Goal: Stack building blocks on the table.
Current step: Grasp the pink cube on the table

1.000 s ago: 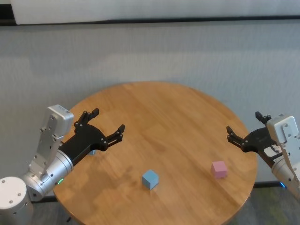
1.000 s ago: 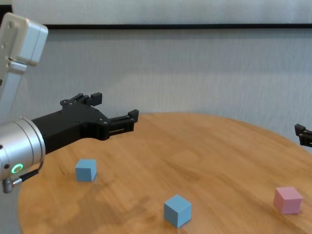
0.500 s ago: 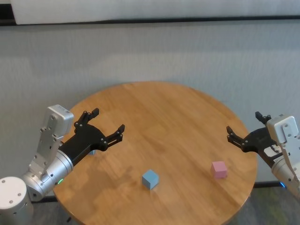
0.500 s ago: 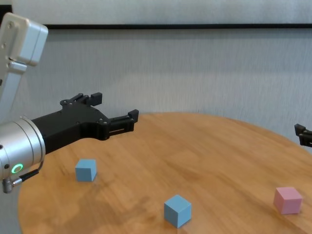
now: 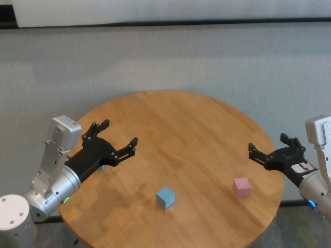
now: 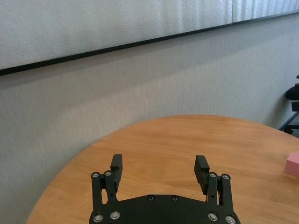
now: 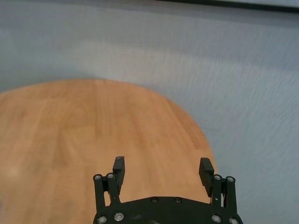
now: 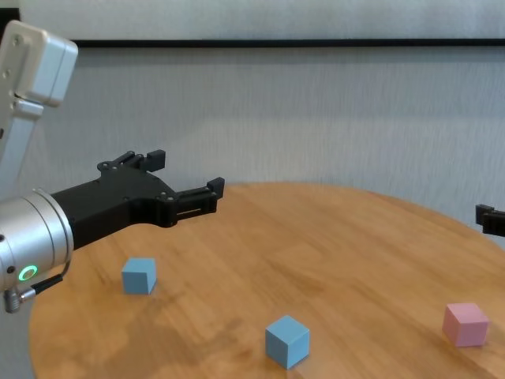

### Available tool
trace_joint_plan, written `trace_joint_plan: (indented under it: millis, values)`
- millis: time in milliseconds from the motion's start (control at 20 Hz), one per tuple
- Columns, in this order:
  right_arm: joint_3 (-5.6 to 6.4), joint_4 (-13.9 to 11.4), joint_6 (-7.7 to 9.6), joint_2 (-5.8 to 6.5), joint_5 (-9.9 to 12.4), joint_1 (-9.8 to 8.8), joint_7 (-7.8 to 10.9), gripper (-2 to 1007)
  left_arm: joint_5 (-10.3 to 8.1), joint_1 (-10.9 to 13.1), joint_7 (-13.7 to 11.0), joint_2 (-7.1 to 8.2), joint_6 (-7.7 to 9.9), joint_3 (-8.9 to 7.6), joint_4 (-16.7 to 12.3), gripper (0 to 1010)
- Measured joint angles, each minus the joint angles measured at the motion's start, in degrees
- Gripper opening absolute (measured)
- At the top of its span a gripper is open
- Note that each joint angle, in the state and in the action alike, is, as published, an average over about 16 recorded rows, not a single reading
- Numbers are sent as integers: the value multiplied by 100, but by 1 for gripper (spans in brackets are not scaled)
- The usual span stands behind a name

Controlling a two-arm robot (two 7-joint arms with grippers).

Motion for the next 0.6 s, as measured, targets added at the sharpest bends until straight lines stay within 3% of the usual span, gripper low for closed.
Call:
trace_joint_plan:
  millis: [300, 600]
  values:
    - [149, -483, 765, -137, 289, -245, -160, 1005, 0, 0, 0, 0, 0, 0, 0, 1002]
    - [67, -702, 1271, -296, 166, -355, -399, 1005, 0, 0, 0, 0, 0, 0, 0, 1002]
